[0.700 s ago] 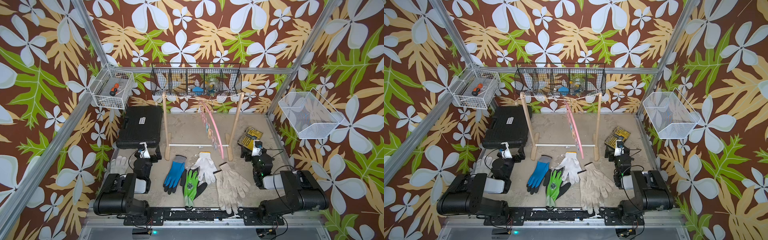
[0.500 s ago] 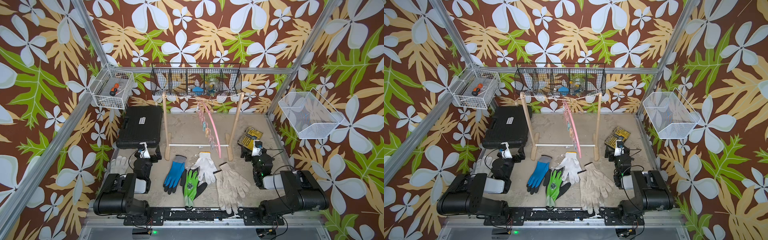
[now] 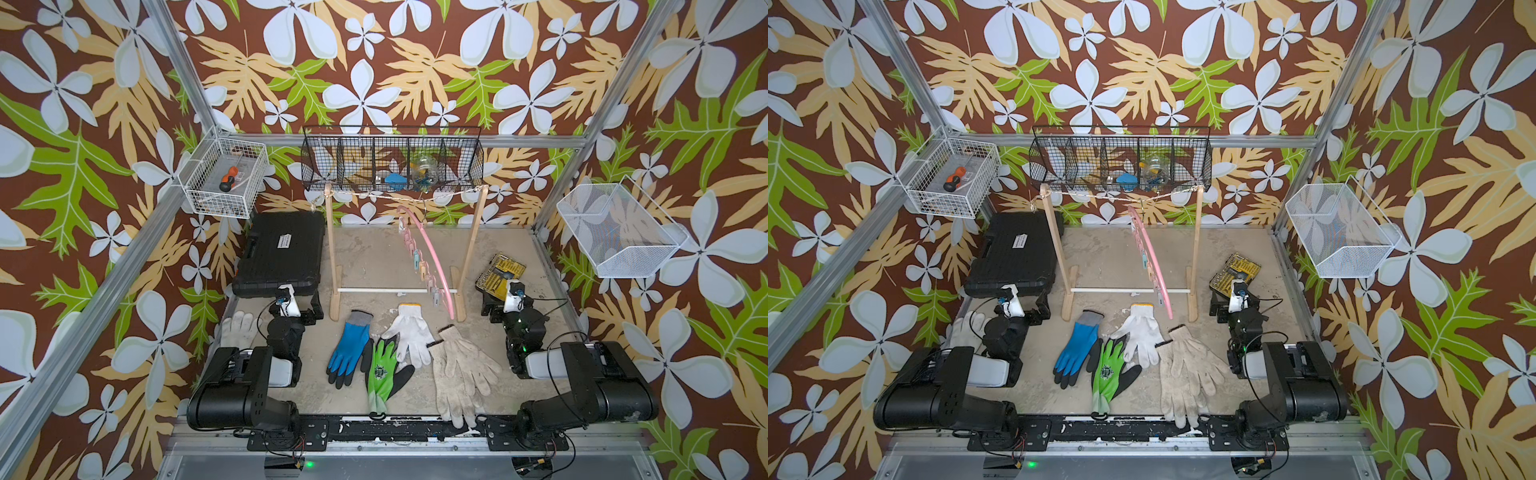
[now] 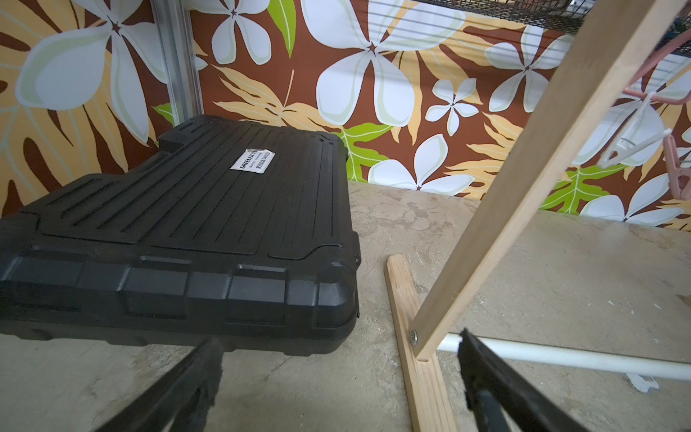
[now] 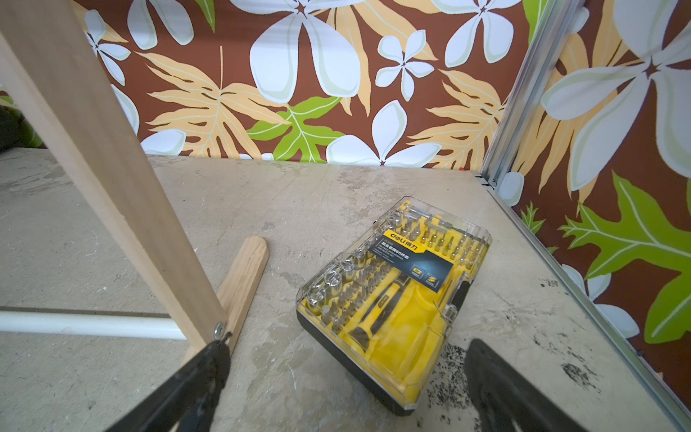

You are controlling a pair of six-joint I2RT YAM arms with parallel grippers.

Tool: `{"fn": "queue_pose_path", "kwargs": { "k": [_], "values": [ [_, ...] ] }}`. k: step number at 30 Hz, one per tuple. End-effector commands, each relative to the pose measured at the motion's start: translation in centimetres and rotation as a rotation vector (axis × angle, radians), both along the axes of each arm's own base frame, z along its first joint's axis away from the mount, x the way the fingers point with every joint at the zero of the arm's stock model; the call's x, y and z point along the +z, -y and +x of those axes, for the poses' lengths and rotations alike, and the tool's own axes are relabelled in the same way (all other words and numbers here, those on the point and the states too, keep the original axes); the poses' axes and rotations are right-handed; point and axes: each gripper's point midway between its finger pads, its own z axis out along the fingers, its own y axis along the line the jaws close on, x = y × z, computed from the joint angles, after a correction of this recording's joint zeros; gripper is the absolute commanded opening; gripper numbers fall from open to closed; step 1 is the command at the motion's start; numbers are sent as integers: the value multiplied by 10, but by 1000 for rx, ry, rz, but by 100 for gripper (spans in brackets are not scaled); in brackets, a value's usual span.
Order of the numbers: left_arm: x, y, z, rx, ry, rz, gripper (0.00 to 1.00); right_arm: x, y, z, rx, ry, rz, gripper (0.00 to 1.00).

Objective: Clip the gloves onto a hanger to dry
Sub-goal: Pick up the glove from the center of the board.

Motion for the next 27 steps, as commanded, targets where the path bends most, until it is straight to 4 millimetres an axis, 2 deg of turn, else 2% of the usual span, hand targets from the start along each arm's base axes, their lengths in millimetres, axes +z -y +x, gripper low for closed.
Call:
{"fn": "queue_pose_path", "kwargs": {
  "k": [1, 3, 6, 10, 13, 16, 18, 22, 27],
  "values": [
    [12, -4, -2, 27, 35, 0, 100, 26, 3, 0, -19, 39, 4, 100],
    [18, -7, -3, 48, 22, 2, 100, 40, 4, 0, -32, 23, 35, 100],
    [28, -2, 9, 83, -71, -33, 100, 63, -6, -3, 19, 15, 107, 100],
    [64, 31, 17, -25, -88, -218, 100, 76, -28, -13, 118, -91, 228, 100],
    [79, 47, 10, -58, -140, -269, 100, 87, -36, -25, 160, -179, 222, 100],
    [90, 71, -5, -171, -180, -369, 99, 89, -48, -37, 190, -286, 234, 100],
    [92, 88, -18, -267, -228, -408, 97, 83, -62, -43, 240, -358, 281, 99],
    [82, 120, -54, -462, -345, -479, 95, 53, -78, -61, 281, -570, 351, 89],
    [78, 164, -94, -693, -451, -536, 93, 12, -88, -89, 236, -711, 301, 84]
  ]
}}
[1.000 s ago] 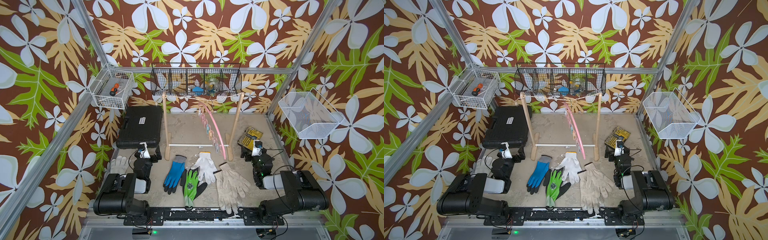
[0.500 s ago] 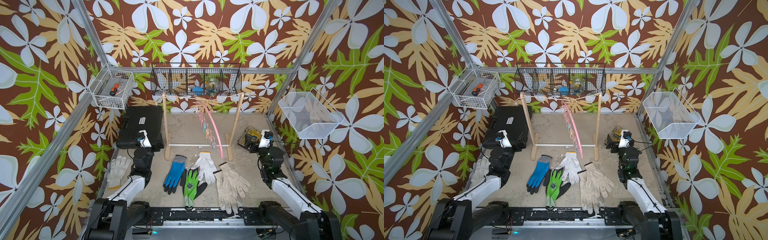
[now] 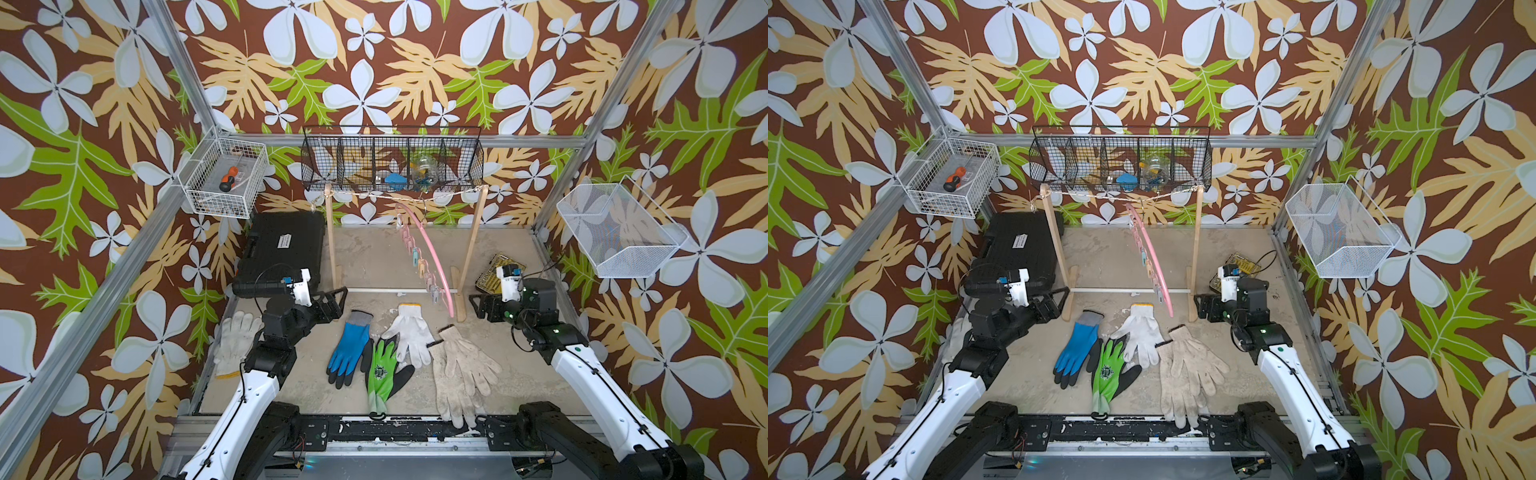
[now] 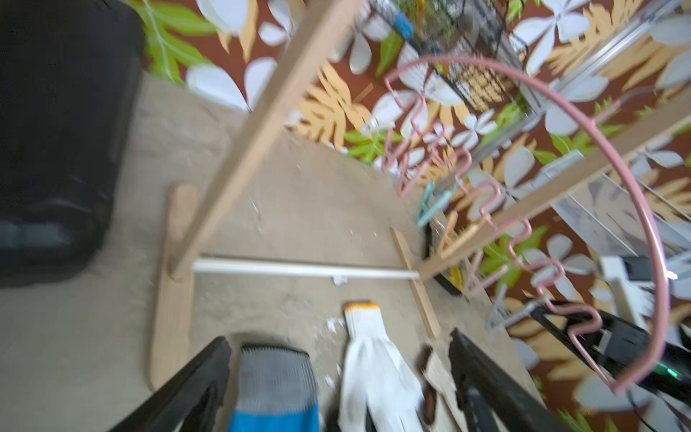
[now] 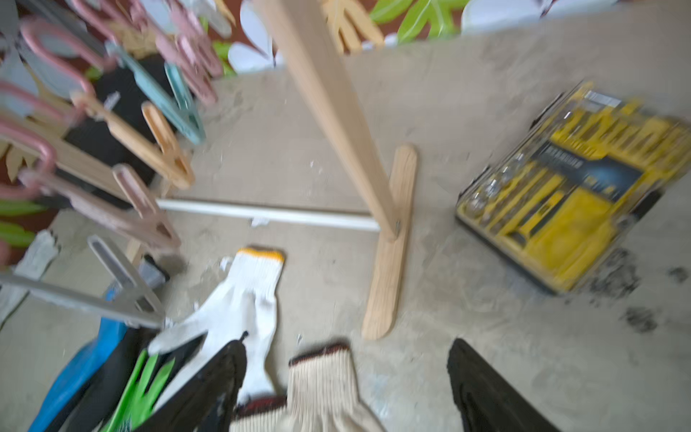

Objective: Clip the gloves onto a hanger to dry
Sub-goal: Pick up the glove from the center of the board.

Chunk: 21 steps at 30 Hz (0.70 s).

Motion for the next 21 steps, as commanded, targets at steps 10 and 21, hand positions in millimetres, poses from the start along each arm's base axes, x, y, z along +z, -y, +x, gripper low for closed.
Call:
{"fn": "queue_pose_path", "kwargs": {
  "k": [10, 21],
  "values": [
    [-1, 86, -68, -441, -133, -217, 93, -78, -21, -25, -12, -189, -23, 75],
    [3, 102, -68, -509, -114, -230, 93, -107, -36, -2, 45, -195, -18, 66]
  ]
}}
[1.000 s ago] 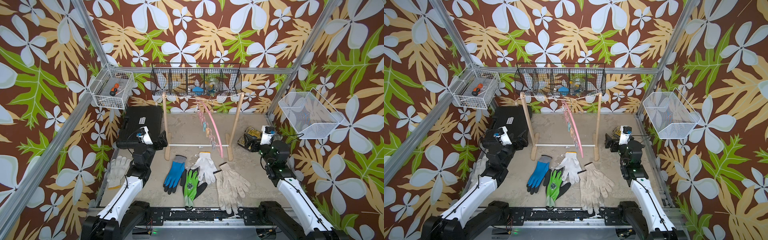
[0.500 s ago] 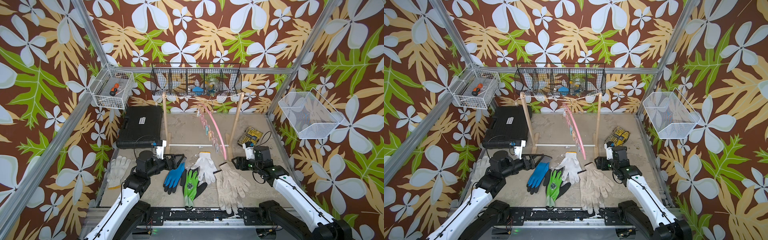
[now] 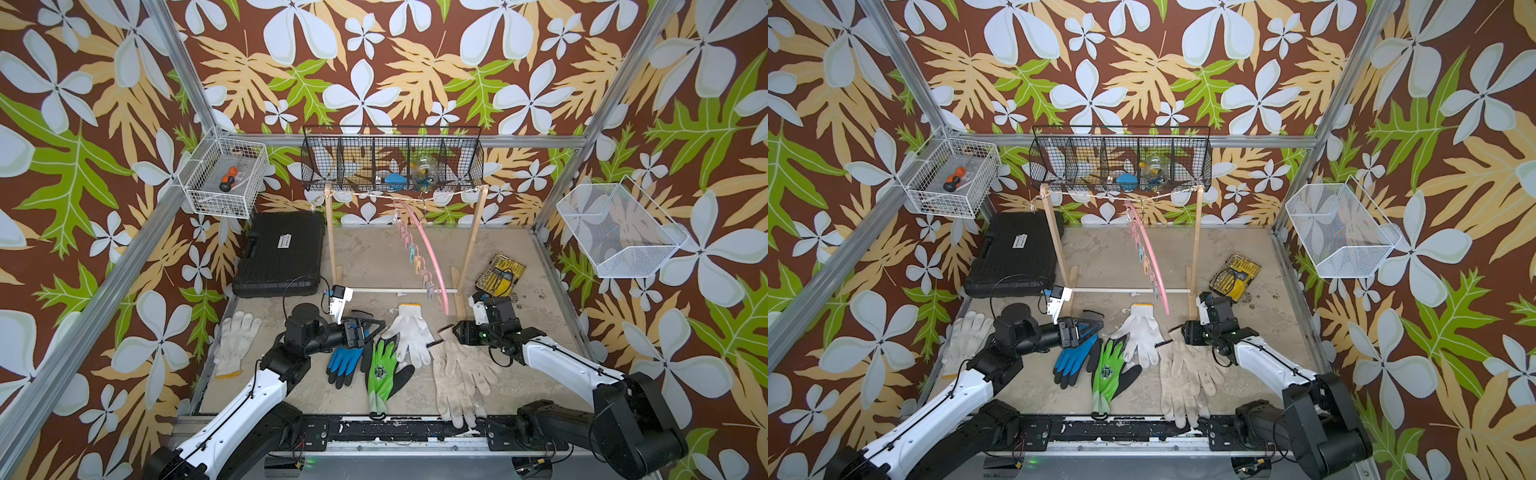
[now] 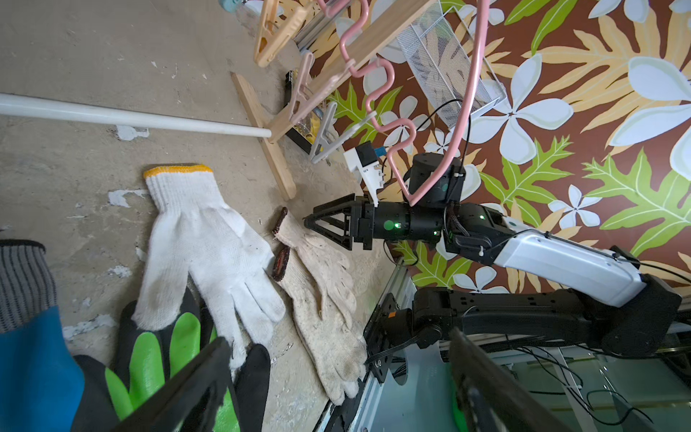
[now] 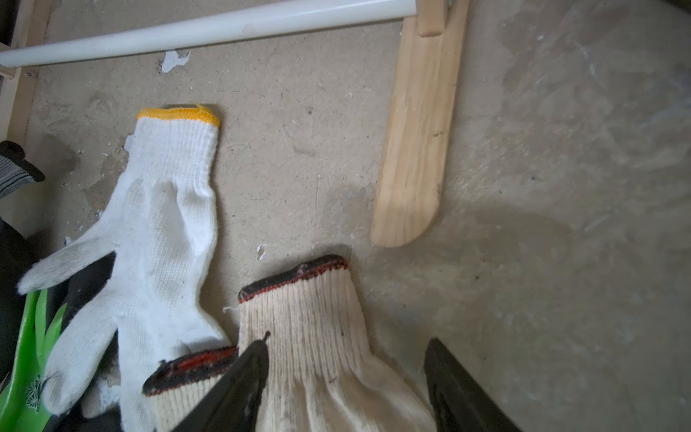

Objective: Clip the gloves onto a hanger to dry
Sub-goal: Pick up the glove from the center of the board.

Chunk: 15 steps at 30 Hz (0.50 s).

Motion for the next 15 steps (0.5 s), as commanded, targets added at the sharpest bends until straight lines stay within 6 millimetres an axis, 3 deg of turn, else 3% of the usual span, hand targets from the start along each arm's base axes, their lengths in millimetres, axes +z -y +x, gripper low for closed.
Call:
{"fn": "queue_pose_path", "kwargs": {
  "k": [1, 15],
  "values": [
    [12, 5, 0, -31, 45, -28, 93, 9, -7, 16, 19, 65, 19, 66],
    [5, 22, 4, -72, 32, -21, 93, -28, -19, 8, 72, -35, -52, 56]
  ]
}}
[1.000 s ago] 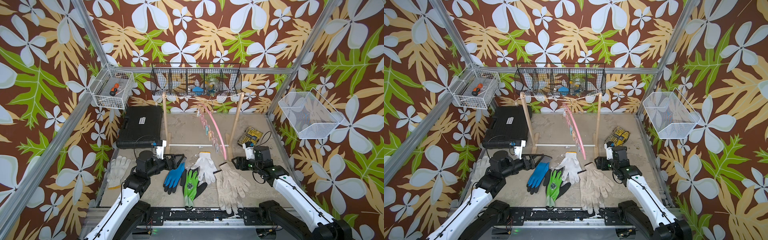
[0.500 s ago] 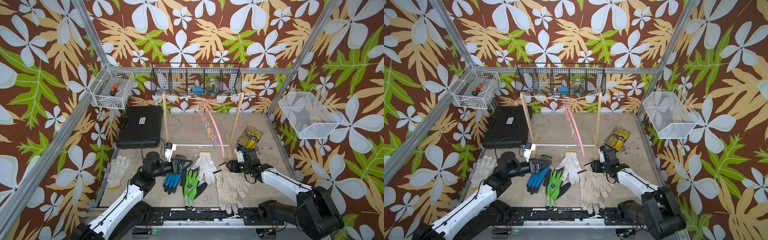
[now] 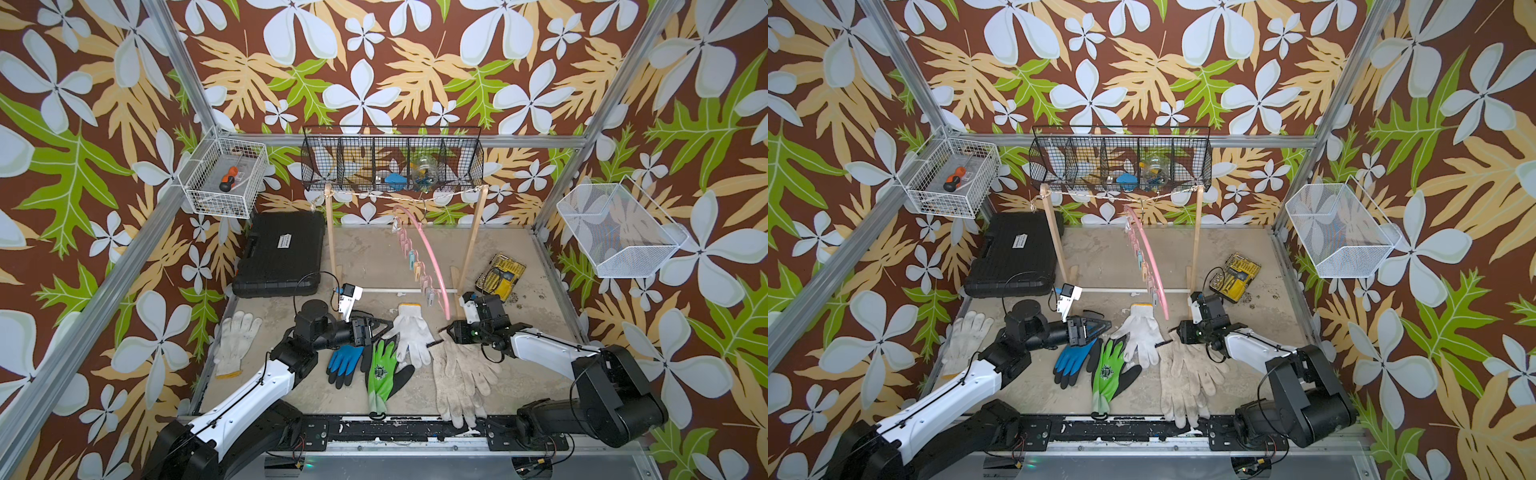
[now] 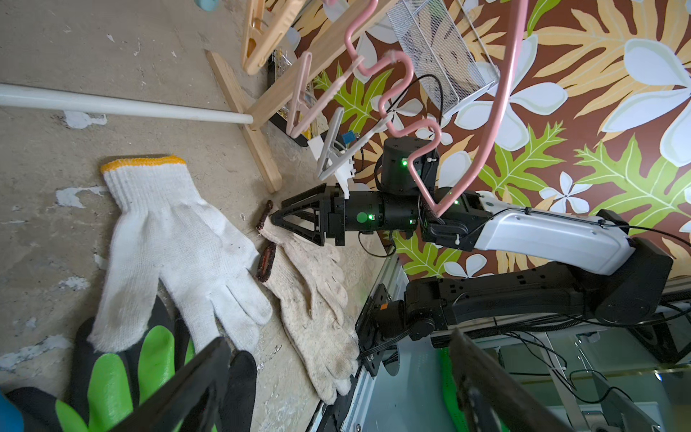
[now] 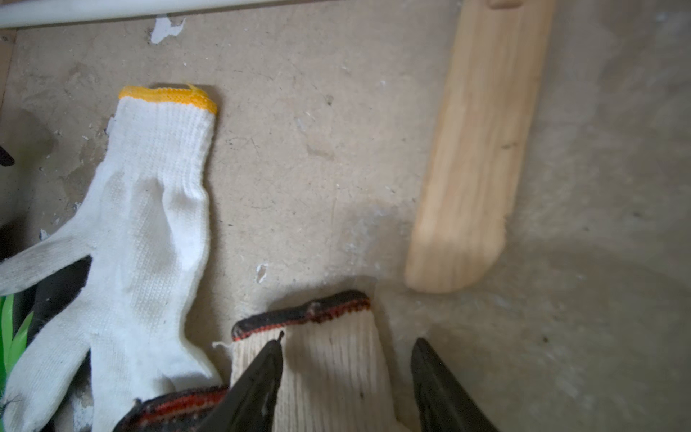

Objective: Clip the gloves onto a hanger to dry
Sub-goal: Pick up the glove from the center of the board.

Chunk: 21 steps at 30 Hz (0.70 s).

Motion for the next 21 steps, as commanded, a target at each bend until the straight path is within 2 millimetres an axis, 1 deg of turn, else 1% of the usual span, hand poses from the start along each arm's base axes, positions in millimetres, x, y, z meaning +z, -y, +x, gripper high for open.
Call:
{"fn": "queue_pose_path", "kwargs": {
  "k": [1, 5, 8, 12, 17, 19, 21],
  "values": [
    [9, 3, 1, -16, 48, -12, 94, -9, 4, 0, -13, -13, -43, 54],
    [6, 4, 1, -21, 45, -6, 94, -9, 7, 0, -30, -8, -55, 45],
    [4, 5, 2, -23, 42, -2, 94, -4, 8, 2, -36, 8, -55, 34],
    [3, 5, 3, -27, 43, 1, 94, -3, 6, -1, -27, 8, -44, 20],
    [1, 6, 2, -33, 43, 6, 94, 0, 5, -3, -23, 21, -33, 10],
    [1, 6, 2, -37, 43, 7, 94, 2, 5, -2, -24, 26, -30, 5],
    [1, 6, 2, -40, 44, 7, 94, 8, 5, -1, -24, 41, -26, 0]
  ]
}}
